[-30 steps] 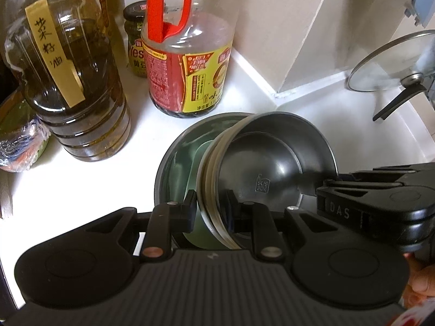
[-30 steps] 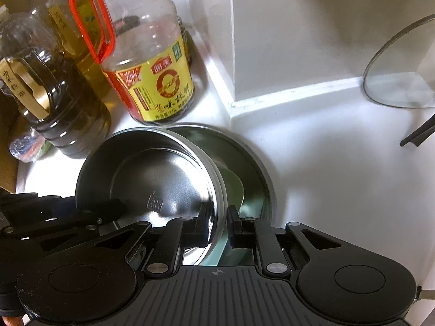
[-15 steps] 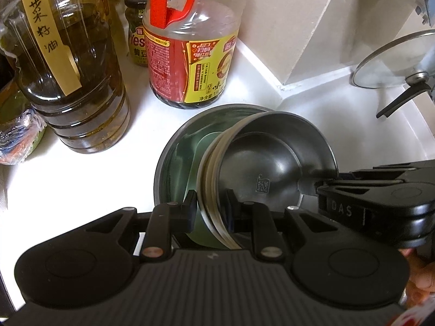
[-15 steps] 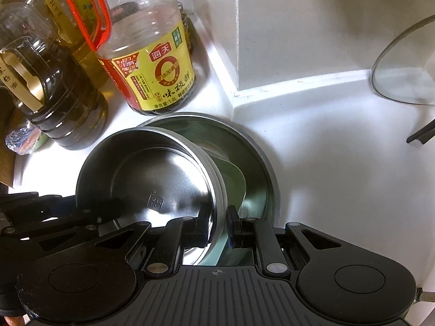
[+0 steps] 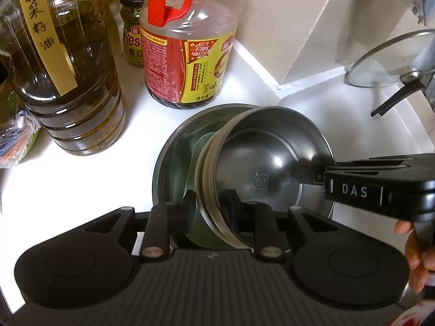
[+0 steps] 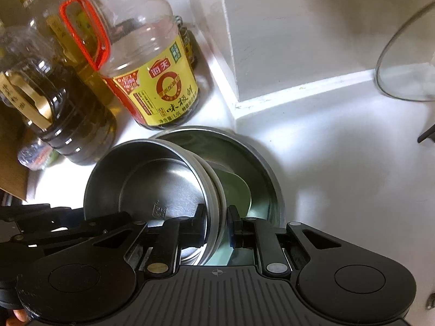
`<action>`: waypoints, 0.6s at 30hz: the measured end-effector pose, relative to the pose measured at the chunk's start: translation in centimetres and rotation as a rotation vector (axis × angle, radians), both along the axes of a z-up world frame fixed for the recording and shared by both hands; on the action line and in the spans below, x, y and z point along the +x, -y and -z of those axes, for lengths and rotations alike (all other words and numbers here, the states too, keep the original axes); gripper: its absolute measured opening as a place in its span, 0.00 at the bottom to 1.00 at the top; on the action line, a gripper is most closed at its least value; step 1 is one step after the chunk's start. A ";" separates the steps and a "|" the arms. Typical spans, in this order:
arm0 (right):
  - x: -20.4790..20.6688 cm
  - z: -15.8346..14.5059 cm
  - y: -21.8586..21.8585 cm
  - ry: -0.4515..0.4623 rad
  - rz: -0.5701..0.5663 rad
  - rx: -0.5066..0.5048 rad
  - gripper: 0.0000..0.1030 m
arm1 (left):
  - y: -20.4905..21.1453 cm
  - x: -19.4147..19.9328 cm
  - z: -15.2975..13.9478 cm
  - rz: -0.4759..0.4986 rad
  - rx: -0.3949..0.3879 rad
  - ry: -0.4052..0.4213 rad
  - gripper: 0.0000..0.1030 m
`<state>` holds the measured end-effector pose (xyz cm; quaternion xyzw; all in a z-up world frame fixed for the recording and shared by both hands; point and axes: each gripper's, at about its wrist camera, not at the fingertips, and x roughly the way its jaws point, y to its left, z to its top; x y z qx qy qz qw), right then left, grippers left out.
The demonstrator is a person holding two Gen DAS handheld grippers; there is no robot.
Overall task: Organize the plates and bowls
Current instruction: 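Lower the bowl stack onto the green tray in the basin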
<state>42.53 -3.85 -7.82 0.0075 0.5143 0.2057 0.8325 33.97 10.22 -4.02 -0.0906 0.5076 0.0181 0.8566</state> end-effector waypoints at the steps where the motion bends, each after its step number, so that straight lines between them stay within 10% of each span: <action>1: 0.0 0.0 0.2 0.000 0.002 0.008 0.15 | 0.1 -0.1 -0.1 0.006 0.007 0.006 0.22; 18: -1.0 -0.3 -0.1 -0.078 0.064 -0.036 0.18 | 0.5 0.6 0.0 0.072 0.051 0.023 0.16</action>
